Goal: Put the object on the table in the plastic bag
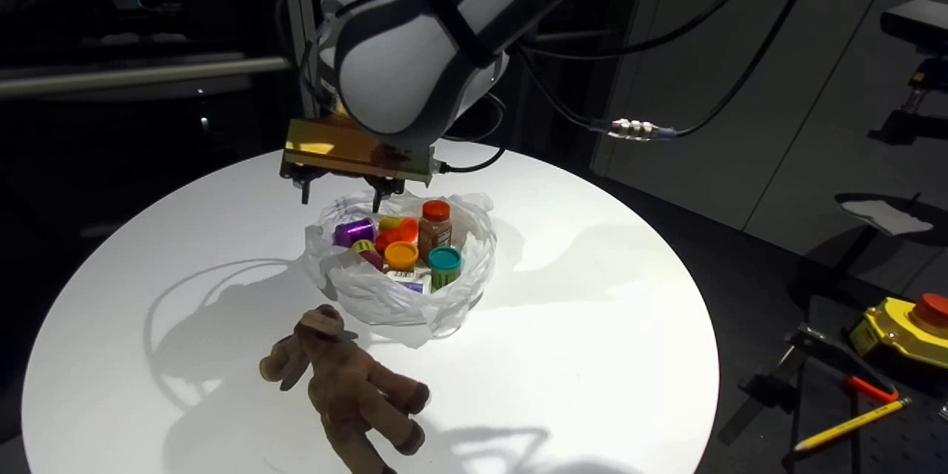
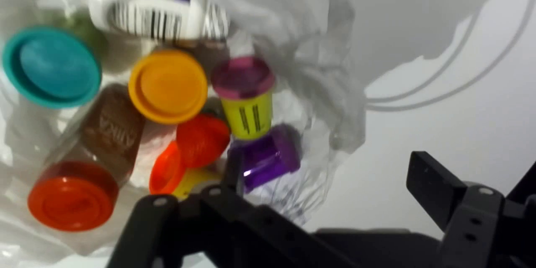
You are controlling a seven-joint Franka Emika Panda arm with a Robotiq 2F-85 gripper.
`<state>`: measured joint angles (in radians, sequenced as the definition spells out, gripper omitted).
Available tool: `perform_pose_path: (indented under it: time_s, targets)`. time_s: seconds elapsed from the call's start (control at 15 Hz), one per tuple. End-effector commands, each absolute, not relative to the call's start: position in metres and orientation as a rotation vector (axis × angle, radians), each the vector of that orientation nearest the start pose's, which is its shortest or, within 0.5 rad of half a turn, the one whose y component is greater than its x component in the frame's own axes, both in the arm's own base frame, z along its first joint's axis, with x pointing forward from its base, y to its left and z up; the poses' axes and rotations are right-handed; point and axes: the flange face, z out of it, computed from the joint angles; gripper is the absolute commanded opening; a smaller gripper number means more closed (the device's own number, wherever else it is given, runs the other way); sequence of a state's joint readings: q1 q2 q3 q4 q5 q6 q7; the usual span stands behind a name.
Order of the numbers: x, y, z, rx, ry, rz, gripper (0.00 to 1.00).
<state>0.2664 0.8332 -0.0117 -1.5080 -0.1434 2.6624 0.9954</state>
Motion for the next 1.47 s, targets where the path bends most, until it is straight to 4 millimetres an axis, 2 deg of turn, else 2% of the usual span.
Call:
perform_pose_path:
  time_s: [0.0,0.2,0.33,0.53,0.73,0.93,1.2,1.4]
  targets:
    - [0.657,0.238,0.232,-2.928,0.728,-0.226,1.0]
    - [0.616,0.277,0.23,-3.034,0.563,-0.035,1.0]
    - [0.596,0.288,0.219,-3.124,0.472,0.064,1.0]
    - [0.588,0.287,0.175,-3.206,0.275,0.114,1.0]
    - [0.599,0.272,0.158,-3.213,0.107,0.003,1.0]
    - [0.608,0.26,0.154,-3.167,0.012,-0.064,1.0]
    - [0.613,0.253,0.163,-3.096,-0.087,-0.091,1.0]
    - [0.607,0.259,0.161,-3.03,-0.148,-0.036,1.0]
